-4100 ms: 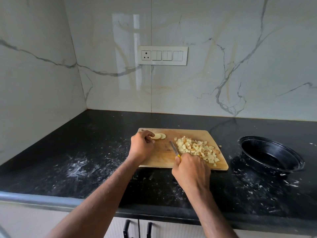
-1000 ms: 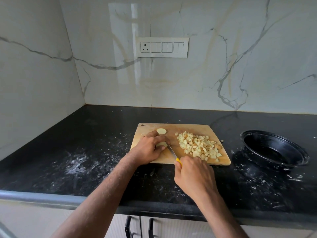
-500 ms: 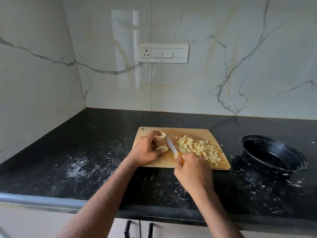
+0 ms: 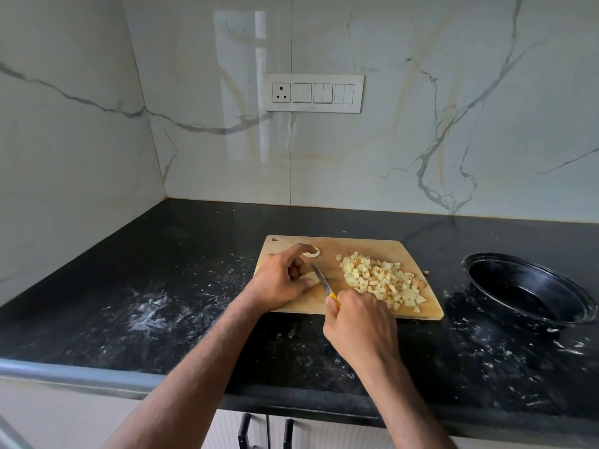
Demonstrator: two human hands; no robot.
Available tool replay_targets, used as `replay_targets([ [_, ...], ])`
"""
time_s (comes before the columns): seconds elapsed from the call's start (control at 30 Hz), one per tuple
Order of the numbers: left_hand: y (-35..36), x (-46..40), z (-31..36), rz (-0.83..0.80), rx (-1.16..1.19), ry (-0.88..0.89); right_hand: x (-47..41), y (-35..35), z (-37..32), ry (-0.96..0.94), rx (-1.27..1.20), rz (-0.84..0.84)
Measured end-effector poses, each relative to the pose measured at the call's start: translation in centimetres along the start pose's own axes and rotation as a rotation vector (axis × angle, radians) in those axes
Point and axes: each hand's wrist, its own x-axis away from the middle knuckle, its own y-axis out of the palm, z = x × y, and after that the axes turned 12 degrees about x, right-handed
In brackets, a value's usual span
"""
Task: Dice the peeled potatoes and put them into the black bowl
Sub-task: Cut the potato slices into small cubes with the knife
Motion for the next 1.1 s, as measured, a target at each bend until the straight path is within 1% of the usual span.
replay_targets([
  [0.17,0.0,-0.1,0.2,-0.031,-0.034,0.009,-1.0,-0.1,-0.4,-0.02,-0.009,-0.033],
  [0.27,0.1,-0.1,0.2,-0.098,-0.123,0.064,-1.3,-0.1,-0.7,-0.02,0.01,-0.028],
  [0.33,0.1,0.0,0.2,-0.137,-0.153,0.066,-1.3,0.1,-0.7,-0.024,0.013,-0.017],
  [0.7,0.2,-0.1,0.2,-0.166,-0.189,0.035,1.8,-0.8,1.3,-0.06,0.02,-0.026],
  [0.87,0.2,0.0,0.3,-0.156,-0.176,0.012,2.9,-2.0,3.3,0.0,-0.001,-0.046],
  [0.97,0.1,-0.1,0.5,-0.135,-0.143,-0.019,2.7,-2.1,3.7,0.034,-0.042,-0.017],
  [1.1,0.1,0.2,0.4,-0.024,-0.01,-0.089,1.6,-1.0,2.2,0.032,-0.055,0.037],
])
